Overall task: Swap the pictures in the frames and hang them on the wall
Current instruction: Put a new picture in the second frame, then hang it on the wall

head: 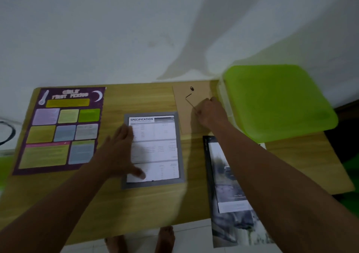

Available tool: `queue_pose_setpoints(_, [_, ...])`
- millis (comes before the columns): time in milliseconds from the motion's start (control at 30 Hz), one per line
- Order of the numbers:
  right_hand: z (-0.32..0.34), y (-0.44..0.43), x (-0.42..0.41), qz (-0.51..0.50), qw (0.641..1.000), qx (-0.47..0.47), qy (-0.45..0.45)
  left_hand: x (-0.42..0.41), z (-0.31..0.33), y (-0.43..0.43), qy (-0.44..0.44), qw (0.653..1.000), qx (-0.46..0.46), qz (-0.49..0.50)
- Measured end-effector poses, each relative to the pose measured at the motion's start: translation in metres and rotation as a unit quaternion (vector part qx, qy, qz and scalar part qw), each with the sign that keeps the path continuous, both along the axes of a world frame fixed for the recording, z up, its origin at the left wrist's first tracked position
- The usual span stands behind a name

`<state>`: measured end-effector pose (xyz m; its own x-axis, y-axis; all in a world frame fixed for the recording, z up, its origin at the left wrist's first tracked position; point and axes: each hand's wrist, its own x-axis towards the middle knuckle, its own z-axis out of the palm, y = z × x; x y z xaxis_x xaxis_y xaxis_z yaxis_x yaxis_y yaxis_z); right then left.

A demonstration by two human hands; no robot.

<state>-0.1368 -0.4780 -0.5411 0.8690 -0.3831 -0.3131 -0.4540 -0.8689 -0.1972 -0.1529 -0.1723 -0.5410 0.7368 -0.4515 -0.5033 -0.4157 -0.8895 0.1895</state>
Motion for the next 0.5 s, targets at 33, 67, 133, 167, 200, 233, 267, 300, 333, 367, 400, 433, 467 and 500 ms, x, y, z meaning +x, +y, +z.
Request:
queue_pose_setpoints(33, [-0.002,0.0,0.003,-0.004,1.0,0.0,-0.003,-0.003,-0.004,0.006,0.005,1.0,0.008,-0.002])
queue_pose_setpoints(67, [-0.002,0.0,0.006,-0.007,1.0,-0.002,-0.012,-0.004,-0.008,0.011,0.007,1.0,0.012,-0.007])
queue_pose_setpoints(133, [0.003,0.002,0.012,-0.011,1.0,-0.012,-0.024,-0.005,-0.013,0.013,0.009,1.0,0.009,-0.013])
queue_pose_setpoints(167, [0.005,0.002,0.013,-0.011,0.999,-0.015,-0.028,-0.005,-0.014,0.013,0.01,1.0,0.004,-0.013])
queue_pose_setpoints(200, [0.008,0.003,0.014,-0.014,0.999,-0.013,-0.033,-0.006,-0.014,0.012,0.012,1.0,0.001,-0.012])
queue_pose_setpoints(233, [0.009,0.002,0.015,-0.018,0.999,-0.008,-0.038,-0.006,-0.014,0.011,0.012,1.0,0.001,-0.014])
queue_pose_setpoints(267, [0.011,0.002,0.014,-0.023,0.999,-0.005,-0.041,-0.006,-0.014,0.011,0.01,1.0,0.004,-0.018])
queue_pose_setpoints(300, [0.014,0.003,0.013,-0.026,0.999,-0.005,-0.04,-0.006,-0.013,0.011,0.008,1.0,0.007,-0.021])
queue_pose_setpoints(333, [0.017,0.003,0.012,-0.027,0.999,-0.009,-0.043,-0.007,-0.012,0.011,0.007,1.0,0.011,-0.023])
queue_pose_setpoints(367, [0.021,0.005,0.011,-0.028,0.998,-0.015,-0.047,-0.007,-0.011,0.011,0.009,1.0,0.014,-0.023])
queue_pose_setpoints(400, [0.026,0.006,0.009,-0.03,0.998,-0.021,-0.054,-0.007,-0.01,0.011,0.01,1.0,0.015,-0.022])
queue_pose_setpoints(433, [0.033,0.009,0.008,-0.031,0.997,-0.026,-0.061,-0.007,-0.009,0.011,0.012,1.0,0.015,-0.021])
queue_pose_setpoints(467, [0.04,0.013,0.007,-0.03,0.997,-0.032,-0.07,-0.008,-0.008,0.01,0.013,1.0,0.013,-0.02])
queue_pose_setpoints(500, [0.048,0.017,0.007,-0.027,0.996,-0.038,-0.08,-0.008,-0.006,0.01,0.016,1.0,0.01,-0.019])
